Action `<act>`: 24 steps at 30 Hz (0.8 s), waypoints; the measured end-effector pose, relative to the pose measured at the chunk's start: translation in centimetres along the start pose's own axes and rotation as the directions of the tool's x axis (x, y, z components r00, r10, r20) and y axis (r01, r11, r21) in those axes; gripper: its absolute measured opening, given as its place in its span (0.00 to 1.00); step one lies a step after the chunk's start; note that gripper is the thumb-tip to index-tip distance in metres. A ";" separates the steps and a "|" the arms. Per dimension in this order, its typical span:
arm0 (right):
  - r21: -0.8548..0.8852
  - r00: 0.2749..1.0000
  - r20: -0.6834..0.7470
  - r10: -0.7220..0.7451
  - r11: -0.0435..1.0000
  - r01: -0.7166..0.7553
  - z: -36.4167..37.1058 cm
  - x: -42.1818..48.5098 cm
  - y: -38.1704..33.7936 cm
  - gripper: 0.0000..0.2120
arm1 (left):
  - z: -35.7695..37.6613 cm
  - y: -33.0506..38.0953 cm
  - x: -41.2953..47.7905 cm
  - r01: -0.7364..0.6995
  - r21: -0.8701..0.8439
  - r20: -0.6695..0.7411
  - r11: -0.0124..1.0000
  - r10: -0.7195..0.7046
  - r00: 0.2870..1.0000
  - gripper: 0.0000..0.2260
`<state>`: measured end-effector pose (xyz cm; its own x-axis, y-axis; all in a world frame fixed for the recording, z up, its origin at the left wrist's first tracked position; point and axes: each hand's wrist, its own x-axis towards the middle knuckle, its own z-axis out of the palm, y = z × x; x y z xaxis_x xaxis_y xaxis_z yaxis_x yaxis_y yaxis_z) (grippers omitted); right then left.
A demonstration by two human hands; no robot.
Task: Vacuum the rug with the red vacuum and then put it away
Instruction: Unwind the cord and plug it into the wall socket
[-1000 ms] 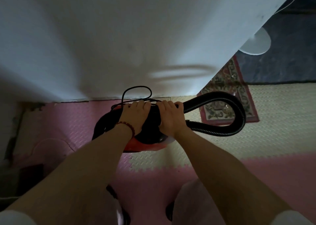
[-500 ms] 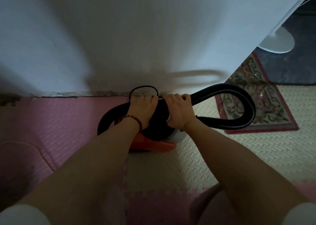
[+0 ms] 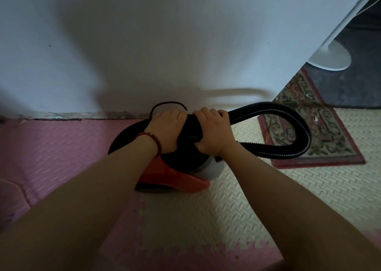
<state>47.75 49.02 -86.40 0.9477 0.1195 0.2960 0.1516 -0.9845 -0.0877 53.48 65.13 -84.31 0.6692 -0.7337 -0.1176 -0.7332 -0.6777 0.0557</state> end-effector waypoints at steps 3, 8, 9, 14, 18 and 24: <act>-0.026 1.000 0.012 -0.013 1.000 0.013 0.1 0.0 0.3 0.29 | 0.3 -0.1 0.3 -0.029 -0.017 -0.050 0.999 0.028 0.998 0.26; -0.012 0.888 0.460 0.028 1.000 -0.026 -3.0 2.8 -0.7 0.39 | -0.4 -1.6 0.6 -0.046 -0.157 0.055 0.986 0.055 0.997 0.29; -0.001 0.806 0.590 0.059 0.997 -0.073 -4.1 3.9 -1.0 0.42 | -0.5 -1.7 0.7 -0.051 -0.197 0.066 0.979 0.065 0.996 0.32; 0.035 0.695 0.703 0.148 0.970 -0.242 -5.4 5.6 -0.7 0.37 | -1.1 -2.2 -0.2 -0.030 -0.189 0.090 0.981 0.048 0.995 0.46; 0.145 0.909 0.370 0.194 0.954 -0.263 -2.9 5.3 -0.1 0.24 | -1.1 -4.4 -1.8 0.040 -0.205 0.004 0.978 -0.040 0.999 0.37; 0.335 0.967 0.140 0.213 0.909 -0.248 -1.8 5.3 -1.0 0.18 | 0.2 -5.8 -2.0 0.127 0.051 -0.007 0.991 -0.127 0.992 0.25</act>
<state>52.09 50.37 -83.05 0.9881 -0.0758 0.1341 -0.0035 -0.8815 -0.4722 56.35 70.54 -84.61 0.7576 -0.6421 -0.1170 -0.6474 -0.7621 -0.0101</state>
